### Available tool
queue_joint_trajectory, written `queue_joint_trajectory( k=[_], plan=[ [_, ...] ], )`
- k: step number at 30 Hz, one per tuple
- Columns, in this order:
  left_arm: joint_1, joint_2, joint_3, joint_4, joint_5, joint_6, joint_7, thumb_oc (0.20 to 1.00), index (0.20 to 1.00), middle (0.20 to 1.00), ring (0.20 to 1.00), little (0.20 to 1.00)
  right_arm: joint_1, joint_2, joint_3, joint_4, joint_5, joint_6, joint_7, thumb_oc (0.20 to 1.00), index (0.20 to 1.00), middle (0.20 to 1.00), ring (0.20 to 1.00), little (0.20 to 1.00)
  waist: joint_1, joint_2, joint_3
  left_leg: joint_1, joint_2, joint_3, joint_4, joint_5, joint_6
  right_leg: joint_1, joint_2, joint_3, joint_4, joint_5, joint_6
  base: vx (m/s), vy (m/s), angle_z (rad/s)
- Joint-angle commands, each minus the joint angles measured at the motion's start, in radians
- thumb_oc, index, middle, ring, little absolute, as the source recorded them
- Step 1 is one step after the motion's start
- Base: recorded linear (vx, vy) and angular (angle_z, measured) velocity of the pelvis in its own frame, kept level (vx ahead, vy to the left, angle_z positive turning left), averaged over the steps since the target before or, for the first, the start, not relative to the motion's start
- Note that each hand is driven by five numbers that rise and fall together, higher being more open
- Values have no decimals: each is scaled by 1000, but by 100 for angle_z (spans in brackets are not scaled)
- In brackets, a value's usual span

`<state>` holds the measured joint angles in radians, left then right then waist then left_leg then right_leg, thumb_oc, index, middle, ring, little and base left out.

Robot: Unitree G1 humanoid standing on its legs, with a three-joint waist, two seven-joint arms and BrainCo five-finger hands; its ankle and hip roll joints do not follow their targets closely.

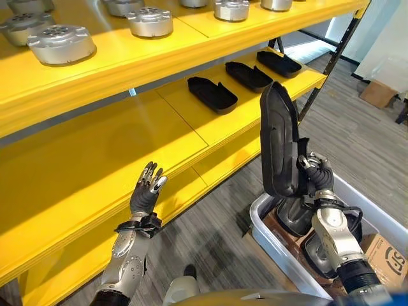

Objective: Move parts from the plastic box to the shelf.

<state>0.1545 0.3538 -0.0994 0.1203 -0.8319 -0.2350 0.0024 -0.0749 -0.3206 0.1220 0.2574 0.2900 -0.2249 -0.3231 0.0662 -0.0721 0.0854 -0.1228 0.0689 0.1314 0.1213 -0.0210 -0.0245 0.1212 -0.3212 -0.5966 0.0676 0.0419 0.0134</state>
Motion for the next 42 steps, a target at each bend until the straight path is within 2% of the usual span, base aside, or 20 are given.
queue_joint_trajectory(
  k=[1, 3, 4, 11, 18, 20, 21, 22, 24, 25, 26, 27, 29, 30, 33, 37, 42],
  plan=[
    [-21, -11, 8, -40, 46, -58, -1, 1000, 1000, 1000, 1000, 1000, -44, -52, -46, -6, 1, -58, -1, 200, 200, 200, 200, 200, 25, 50, -32, 98, 76, -2, -174, 51, -43, -32, -40, -32, 47, -9, 156, 33, 97, 12],
    [-21, -9, 9, -43, 46, -58, 0, 1000, 1000, 1000, 1000, 1000, -46, -50, -45, -3, 2, -57, -2, 200, 200, 200, 200, 200, 27, 45, -33, 97, 61, -4, -178, 47, -36, -29, -50, -34, 43, 3, 165, 43, 118, 18],
    [-18, -9, 9, -47, 52, -59, 2, 1000, 1000, 1000, 1000, 1000, -49, -46, -41, 6, 3, -53, -5, 200, 200, 200, 200, 200, 37, 39, -35, 93, 34, -14, -180, 37, -24, -21, -68, -41, 35, 26, 179, 64, 191, 22],
    [-16, -3, 22, -51, 63, -63, 15, 1000, 1000, 1000, 1000, 1000, -57, -27, -25, 16, 0, -40, -4, 200, 200, 200, 200, 200, 62, 15, -43, 79, -52, -48, -197, 18, 12, -10, -128, -57, 16, 114, 227, 47, 154, 28],
    [-27, 3, 22, -65, 74, -69, 22, 1000, 1000, 1000, 1000, 1000, -65, -14, -21, 23, 5, -33, -11, 200, 200, 200, 200, 200, 85, -5, -33, 62, -115, -72, -205, -3, 41, -19, -169, -51, 8, 183, 245, 44, 155, 18],
    [-47, 11, 9, -54, 86, -65, 23, 1000, 1000, 1000, 1000, 1000, -63, -6, -19, 24, 10, -37, -13, 200, 200, 200, 200, 200, 78, -8, -22, 71, -135, -86, -208, -12, 62, -50, -186, -8, 105, 171, 236, 56, 289, 14],
    [-65, 22, -8, -48, 88, -66, 23, 1000, 1000, 1000, 1000, 1000, -56, -2, -13, 18, 17, -38, -8, 200, 200, 200, 200, 200, 53, -7, -2, 79, -146, -97, -209, 1, 82, -112, -173, 91, 170, 183, 204, 13, 229, 29],
    [-72, 28, -15, -46, 93, -68, 23, 1000, 1000, 1000, 1000, 1000, -52, -2, -10, 15, 18, -40, -4, 200, 200, 200, 200, 200, 34, 1, 5, 87, -142, -113, -209, 4, 85, -139, -140, 161, 185, 170, 191, -22, 179, 38],
    [-85, 36, -27, -39, 98, -67, 14, 1000, 1000, 1000, 1000, 1000, -39, -8, -10, 1, 32, -45, 10, 200, 200, 200, 200, 200, -9, 16, 14, 99, -126, -137, -209, 14, 89, -213, -12, 332, 225, 79, 145, 9, 62, 23],
    [-86, 36, -27, -39, 97, -67, 14, 1000, 1000, 1000, 1000, 1000, -40, -8, -11, 1, 32, -44, 10, 200, 200, 200, 200, 200, -7, 17, 12, 96, -124, -134, -209, 16, 88, -218, -10, 334, 224, 81, 143, 32, 19, 40],
    [-86, 40, -33, -37, 105, -62, 3, 1000, 1000, 1000, 1000, 1000, -17, -12, -14, -7, 43, -52, 29, 200, 200, 200, 200, 200, -37, 22, 20, 107, -118, -165, -209, 26, 89, -257, 128, 442, 236, -26, 107, 28, -10, 47],
    [-83, 39, -33, -40, 105, -59, -4, 1000, 1000, 1000, 1000, 1000, -5, -14, -18, -10, 48, -55, 36, 200, 200, 200, 200, 200, -46, 19, 23, 111, -121, -178, -209, 26, 90, -265, 170, 471, 237, -58, 100, 25, -19, 53],
    [-73, 35, -36, -45, 109, -58, -18, 1000, 1000, 1000, 1000, 1000, 19, -14, -28, -10, 59, -63, 47, 200, 200, 200, 200, 200, -73, 13, 22, 106, -129, -205, -209, 36, 89, -292, 256, 546, 209, -72, 90, -14, -61, 83],
    [-58, 34, -37, -51, 106, -60, -26, 1000, 1000, 1000, 1000, 1000, 35, -18, -35, -7, 62, -70, 50, 200, 200, 200, 200, 200, -87, 2, 26, 106, -144, -228, -209, 38, 85, -301, 300, 607, 135, -51, 88, -12, -78, 84],
    [-43, 26, -31, -52, 108, -63, -31, 1000, 1000, 1000, 1000, 1000, 57, -18, -47, 3, 60, -71, 55, 200, 200, 200, 200, 200, -90, -7, 15, 119, -148, -232, -209, 34, 79, -238, 291, 596, 74, -53, 91, 21, -83, 52],
    [-12, 18, -13, -62, 96, -61, -30, 1000, 1000, 1000, 1000, 1000, 75, -20, -63, 1, 64, -71, 58, 200, 200, 200, 200, 200, -86, -5, -5, 129, -141, -229, -209, 26, 74, -208, 274, 552, 45, -49, 96, 43, -72, 32],
    [6, 13, 2, -53, 97, -52, -32, 1000, 1000, 1000, 1000, 1000, 86, -30, -85, 5, 66, -71, 69, 200, 200, 200, 200, 200, -82, -5, -40, 146, -124, -240, -209, 17, 60, -157, 262, 517, 4, -60, 85, 43, -84, 23]
  ],
)
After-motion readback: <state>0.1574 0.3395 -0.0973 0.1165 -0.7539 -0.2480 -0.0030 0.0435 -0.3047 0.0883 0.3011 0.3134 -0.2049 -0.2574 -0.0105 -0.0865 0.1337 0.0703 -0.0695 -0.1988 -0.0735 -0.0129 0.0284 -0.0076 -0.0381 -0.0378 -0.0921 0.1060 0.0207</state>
